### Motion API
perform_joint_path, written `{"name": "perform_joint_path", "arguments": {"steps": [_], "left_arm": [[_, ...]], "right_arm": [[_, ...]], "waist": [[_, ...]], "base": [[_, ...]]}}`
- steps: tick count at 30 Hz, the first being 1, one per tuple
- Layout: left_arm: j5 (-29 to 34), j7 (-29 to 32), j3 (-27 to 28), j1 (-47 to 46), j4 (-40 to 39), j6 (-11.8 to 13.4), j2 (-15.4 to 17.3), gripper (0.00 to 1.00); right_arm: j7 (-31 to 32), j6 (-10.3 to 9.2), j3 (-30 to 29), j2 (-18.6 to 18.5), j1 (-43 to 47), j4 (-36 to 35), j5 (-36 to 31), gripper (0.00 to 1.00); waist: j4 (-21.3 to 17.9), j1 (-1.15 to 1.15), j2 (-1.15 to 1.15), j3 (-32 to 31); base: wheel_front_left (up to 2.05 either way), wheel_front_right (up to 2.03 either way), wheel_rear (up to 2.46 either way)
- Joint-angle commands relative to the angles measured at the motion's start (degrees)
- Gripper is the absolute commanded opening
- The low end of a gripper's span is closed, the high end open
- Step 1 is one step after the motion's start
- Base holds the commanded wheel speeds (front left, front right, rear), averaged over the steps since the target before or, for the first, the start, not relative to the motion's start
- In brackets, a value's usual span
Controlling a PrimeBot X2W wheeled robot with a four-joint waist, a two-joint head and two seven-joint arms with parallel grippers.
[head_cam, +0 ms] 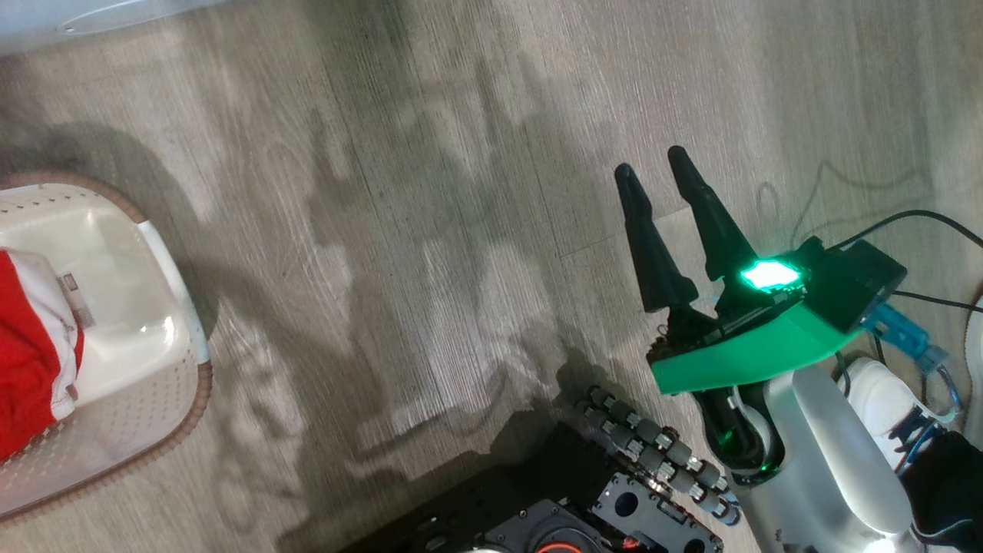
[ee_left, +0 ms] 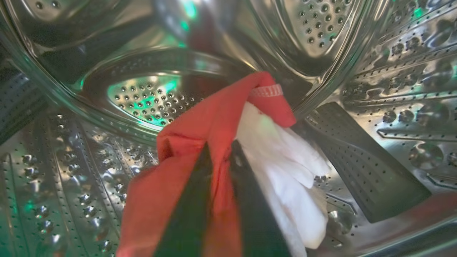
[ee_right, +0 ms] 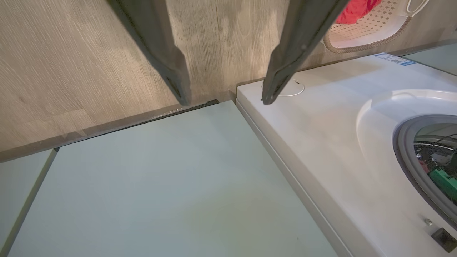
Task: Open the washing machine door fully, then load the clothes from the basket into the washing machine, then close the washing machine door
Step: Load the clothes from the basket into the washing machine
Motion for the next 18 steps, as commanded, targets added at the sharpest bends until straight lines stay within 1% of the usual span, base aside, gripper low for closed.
{"name": "perform_joint_path", "arguments": {"steps": [1, 5, 11, 15, 18], "left_arm": [[0.3, -0.6, -0.2, -2.3, -1.7, 0.3, 2.4, 1.0], [0.0, -0.7, -0.4, -2.2, -1.5, 0.3, 2.0, 1.0], [-0.9, -0.7, -0.3, 0.2, -3.6, 0.4, 0.5, 1.0], [-2.1, -0.7, 0.4, 3.0, -5.0, 0.3, -0.7, 1.0], [-3.5, -0.7, 1.0, 5.7, -5.8, 0.2, -2.2, 1.0]], "right_arm": [[-0.4, 0.0, 0.6, -0.1, 0.6, -1.6, -0.1, 1.0], [-0.4, 0.0, 0.7, -0.1, 0.3, -1.6, -0.2, 1.0], [-0.4, 0.0, -0.1, -0.1, -0.1, -1.4, -1.0, 1.0], [-0.4, 0.0, -1.1, -0.1, 0.1, -1.2, -1.8, 1.0], [-0.4, 0.0, -1.9, -0.1, 0.2, -0.8, -2.7, 1.0]], "waist": [[0.0, 0.0, 0.0, -0.1], [0.1, 0.0, 0.0, -0.4], [1.0, 0.0, 0.0, -2.0], [2.2, 0.0, 0.0, -4.0], [3.5, 0.0, 0.0, -5.8]], "base": [[0.0, 0.0, 0.0], [0.0, 0.0, 0.0], [0.0, 0.0, 0.0], [0.0, 0.0, 0.0], [0.0, 0.0, 0.0]]}}
